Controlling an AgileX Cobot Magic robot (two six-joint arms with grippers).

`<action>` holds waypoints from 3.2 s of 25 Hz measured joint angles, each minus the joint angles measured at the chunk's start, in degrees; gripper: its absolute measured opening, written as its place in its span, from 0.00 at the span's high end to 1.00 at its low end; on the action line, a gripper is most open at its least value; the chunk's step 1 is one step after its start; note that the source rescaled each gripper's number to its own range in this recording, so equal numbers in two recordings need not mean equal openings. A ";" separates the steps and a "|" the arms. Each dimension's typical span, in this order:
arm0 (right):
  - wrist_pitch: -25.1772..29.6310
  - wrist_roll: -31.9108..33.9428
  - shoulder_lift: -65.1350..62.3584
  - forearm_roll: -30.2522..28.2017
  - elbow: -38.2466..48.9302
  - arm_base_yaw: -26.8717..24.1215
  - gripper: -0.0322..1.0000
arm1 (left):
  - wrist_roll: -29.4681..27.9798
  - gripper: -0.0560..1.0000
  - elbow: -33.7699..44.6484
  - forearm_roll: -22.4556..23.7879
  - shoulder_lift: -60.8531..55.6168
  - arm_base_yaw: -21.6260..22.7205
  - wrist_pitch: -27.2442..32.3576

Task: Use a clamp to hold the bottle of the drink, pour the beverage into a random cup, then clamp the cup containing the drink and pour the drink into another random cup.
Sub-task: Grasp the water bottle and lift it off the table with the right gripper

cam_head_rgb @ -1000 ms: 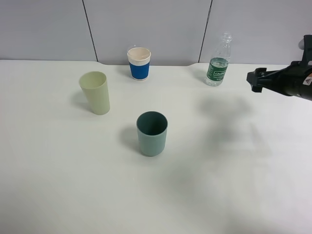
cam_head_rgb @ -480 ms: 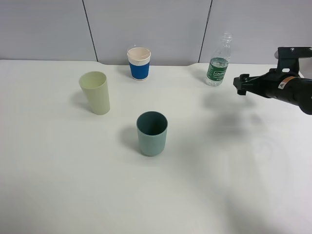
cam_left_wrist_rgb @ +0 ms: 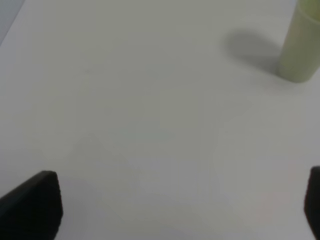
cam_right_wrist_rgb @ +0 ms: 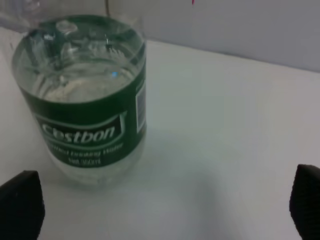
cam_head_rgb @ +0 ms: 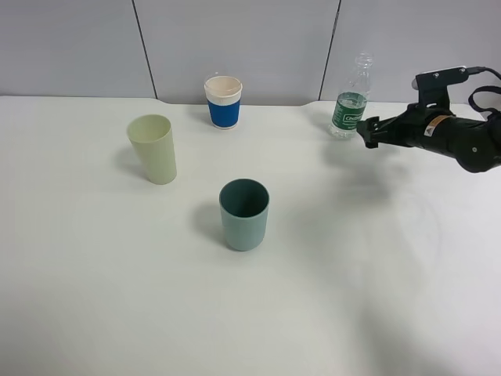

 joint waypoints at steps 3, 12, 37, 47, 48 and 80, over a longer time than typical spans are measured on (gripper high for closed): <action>-0.56 -0.07 1.63 -2.51 -3.26 0.00 0.00 | 0.00 0.04 0.00 0.00 0.00 0.00 0.00; -3.44 0.04 7.12 -8.35 -8.76 0.00 0.00 | 0.00 0.04 0.00 0.00 0.00 0.00 0.00; -9.92 3.07 16.54 -14.79 -20.22 3.59 0.00 | 0.00 0.04 0.00 0.00 0.00 0.00 0.00; -6.96 6.73 16.60 -14.66 -20.41 3.59 0.55 | 0.00 0.04 0.00 0.00 0.00 0.00 0.00; -6.40 7.87 16.60 -14.66 -20.41 3.59 0.82 | 0.00 0.04 0.00 0.00 0.00 0.00 0.00; 1.74 21.09 6.01 -43.17 -20.36 14.05 0.91 | 0.00 0.04 0.00 0.00 0.00 0.00 0.00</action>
